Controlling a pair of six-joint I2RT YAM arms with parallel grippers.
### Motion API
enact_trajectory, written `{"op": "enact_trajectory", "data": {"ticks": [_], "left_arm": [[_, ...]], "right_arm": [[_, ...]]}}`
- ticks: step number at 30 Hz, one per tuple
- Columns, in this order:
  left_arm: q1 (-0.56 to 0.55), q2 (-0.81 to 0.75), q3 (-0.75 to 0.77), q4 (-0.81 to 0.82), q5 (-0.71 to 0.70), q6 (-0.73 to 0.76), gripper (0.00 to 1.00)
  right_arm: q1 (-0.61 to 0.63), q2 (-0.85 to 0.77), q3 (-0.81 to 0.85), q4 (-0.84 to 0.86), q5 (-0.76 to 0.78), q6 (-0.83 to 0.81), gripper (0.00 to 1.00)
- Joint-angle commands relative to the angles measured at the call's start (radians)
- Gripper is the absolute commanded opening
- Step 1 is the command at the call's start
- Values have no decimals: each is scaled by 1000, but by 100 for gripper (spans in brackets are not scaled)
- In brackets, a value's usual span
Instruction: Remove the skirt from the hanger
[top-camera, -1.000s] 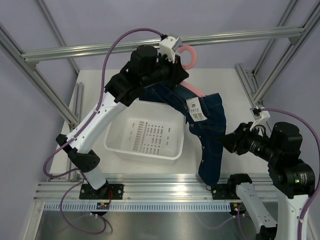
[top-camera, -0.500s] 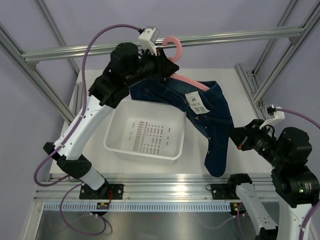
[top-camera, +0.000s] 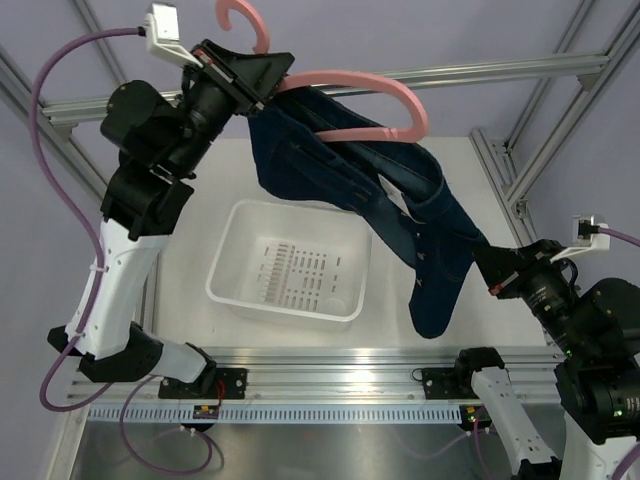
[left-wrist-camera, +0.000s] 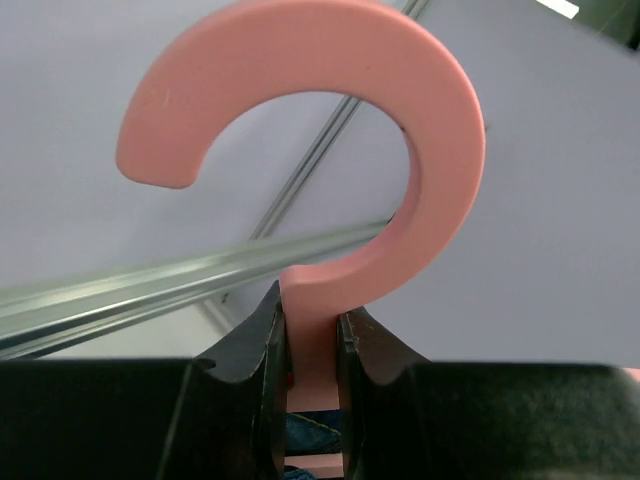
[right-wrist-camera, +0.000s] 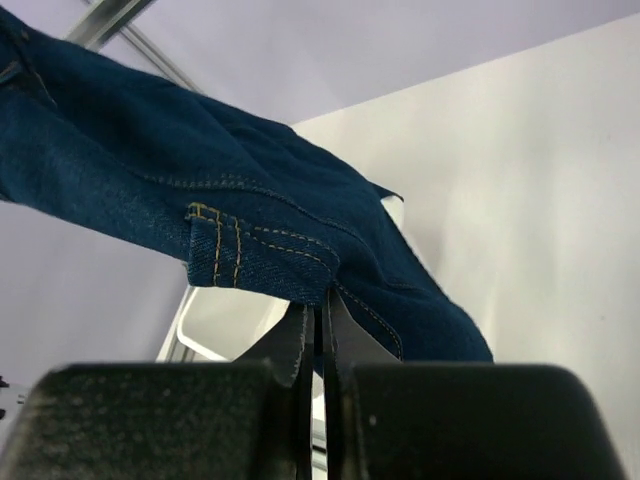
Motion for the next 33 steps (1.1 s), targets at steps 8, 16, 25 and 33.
{"op": "enact_trajectory", "data": {"ticks": [8,16,25,33], "left_arm": [[159,29,169,287,177,-416,0],[165,28,90,536,357,-721,0],[183,-3,201,461,438,-733,0],[183,-190,80,459,463,-640,0]], "right_arm": [[5,228,145,306,-113,86,0],[8,453,266,614,-344,243,0],[284,745,529,662,-273,187,0],[416,907,689,626,-242,121,0]]}}
